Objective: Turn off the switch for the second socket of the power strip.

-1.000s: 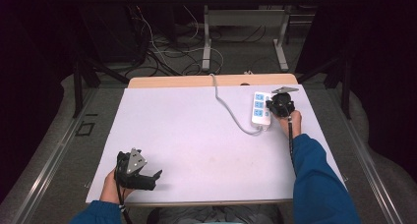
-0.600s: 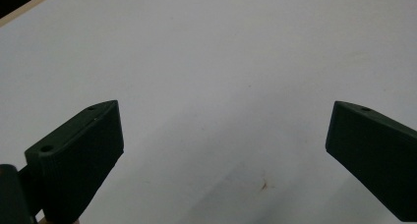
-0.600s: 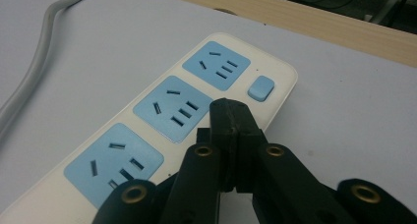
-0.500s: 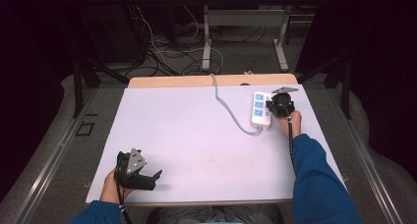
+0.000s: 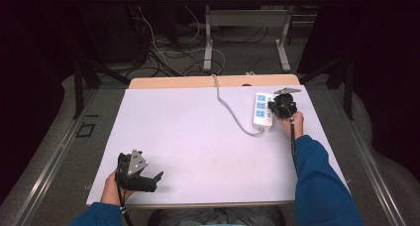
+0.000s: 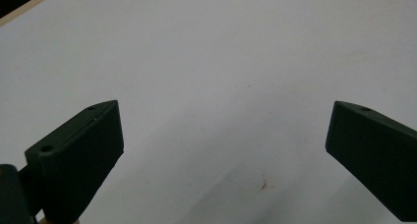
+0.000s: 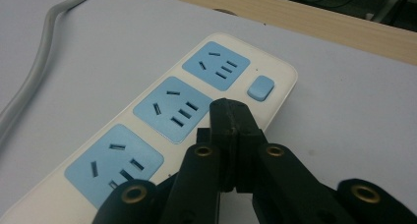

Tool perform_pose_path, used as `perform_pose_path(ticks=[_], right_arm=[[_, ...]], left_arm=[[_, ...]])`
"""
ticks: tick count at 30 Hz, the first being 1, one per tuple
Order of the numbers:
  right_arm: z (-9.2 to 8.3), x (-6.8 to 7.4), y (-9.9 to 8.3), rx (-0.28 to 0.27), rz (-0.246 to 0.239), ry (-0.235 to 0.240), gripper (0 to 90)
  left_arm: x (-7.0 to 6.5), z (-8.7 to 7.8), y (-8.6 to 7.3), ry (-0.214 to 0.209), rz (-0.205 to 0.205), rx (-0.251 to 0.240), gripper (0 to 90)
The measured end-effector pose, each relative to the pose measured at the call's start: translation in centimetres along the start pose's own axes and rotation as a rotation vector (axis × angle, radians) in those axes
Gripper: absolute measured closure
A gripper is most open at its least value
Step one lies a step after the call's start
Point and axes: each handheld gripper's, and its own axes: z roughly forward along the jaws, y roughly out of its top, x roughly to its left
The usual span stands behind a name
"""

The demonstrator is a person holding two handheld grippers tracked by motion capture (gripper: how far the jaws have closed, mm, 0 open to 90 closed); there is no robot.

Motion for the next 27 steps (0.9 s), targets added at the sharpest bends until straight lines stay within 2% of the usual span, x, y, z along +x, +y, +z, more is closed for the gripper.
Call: perform_pose_path(ticks=[27], right_arm=[[-0.03, -0.05, 0.03, 0.0, 0.006, 0.008, 90.0]], left_arm=[[0.0, 0.0, 0.0, -0.002, 0.002, 0.001, 1.0]])
